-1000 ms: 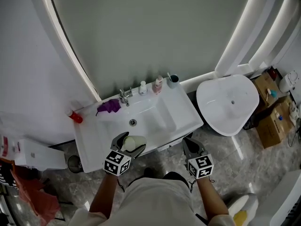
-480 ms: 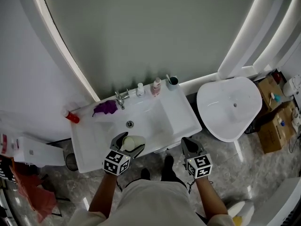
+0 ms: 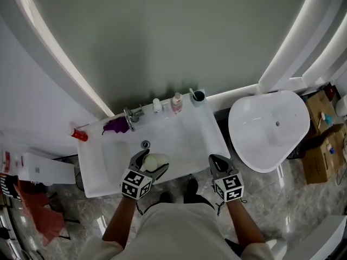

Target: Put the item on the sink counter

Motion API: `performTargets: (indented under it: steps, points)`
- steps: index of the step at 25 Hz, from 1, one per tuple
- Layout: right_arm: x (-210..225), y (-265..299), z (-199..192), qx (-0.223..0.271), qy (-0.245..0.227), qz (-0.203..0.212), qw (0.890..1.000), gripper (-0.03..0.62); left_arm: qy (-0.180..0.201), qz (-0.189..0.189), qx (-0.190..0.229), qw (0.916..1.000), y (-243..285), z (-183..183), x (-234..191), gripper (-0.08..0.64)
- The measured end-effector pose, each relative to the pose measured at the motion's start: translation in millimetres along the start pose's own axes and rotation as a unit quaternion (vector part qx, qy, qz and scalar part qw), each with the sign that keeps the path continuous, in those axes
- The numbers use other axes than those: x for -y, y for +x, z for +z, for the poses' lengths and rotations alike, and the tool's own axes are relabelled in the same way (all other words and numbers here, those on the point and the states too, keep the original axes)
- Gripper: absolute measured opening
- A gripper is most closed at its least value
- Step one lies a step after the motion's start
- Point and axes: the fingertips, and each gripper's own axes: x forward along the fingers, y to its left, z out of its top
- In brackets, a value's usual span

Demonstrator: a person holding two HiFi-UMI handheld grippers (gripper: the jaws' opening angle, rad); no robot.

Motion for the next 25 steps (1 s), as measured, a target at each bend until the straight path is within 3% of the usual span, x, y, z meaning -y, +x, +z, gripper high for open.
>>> performTargets:
  steps: [14, 25]
  points:
    - [85.5, 32.0, -36.0, -0.044, 0.017, 0.026, 0.999, 0.011, 0.01, -0.005, -0.025, 0.9996, 129.9, 32.8, 15.3, 0.41]
    - [125.7, 40.0, -76.1, -0.063, 0.041, 0.044, 0.996, 0.011, 0.033, -0.019, -0.066, 0.9971, 224.6, 28.5, 46.4, 0.41]
